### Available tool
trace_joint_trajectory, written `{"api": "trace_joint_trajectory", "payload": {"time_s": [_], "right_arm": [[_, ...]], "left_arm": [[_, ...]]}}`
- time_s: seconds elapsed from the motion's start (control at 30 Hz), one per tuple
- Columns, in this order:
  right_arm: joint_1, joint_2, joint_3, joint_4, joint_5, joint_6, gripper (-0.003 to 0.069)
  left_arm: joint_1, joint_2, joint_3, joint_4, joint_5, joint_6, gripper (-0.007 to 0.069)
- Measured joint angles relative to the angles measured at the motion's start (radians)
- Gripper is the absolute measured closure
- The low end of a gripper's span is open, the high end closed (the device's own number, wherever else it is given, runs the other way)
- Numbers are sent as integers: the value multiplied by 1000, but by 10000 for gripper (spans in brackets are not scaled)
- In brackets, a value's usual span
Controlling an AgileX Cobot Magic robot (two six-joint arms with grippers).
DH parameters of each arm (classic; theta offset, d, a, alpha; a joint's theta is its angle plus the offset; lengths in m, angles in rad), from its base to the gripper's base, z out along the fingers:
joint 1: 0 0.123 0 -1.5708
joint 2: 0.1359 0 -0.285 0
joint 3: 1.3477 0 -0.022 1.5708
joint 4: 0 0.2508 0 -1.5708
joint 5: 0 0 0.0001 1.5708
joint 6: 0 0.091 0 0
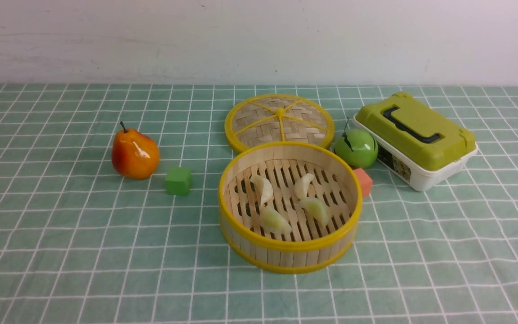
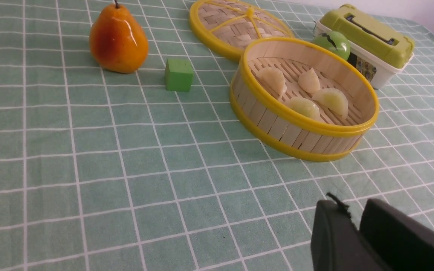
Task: Put the dumplings into the steamer on the table with the blue tablecloth.
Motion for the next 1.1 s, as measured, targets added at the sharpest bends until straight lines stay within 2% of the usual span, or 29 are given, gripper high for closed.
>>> {"api": "trace_joint_trajectory", "payload": {"time_s": [1.1], "right_arm": [[22,0,-6,-9,30,8,670]], "left_arm": [[0,0,2,1,0,0,498]]}}
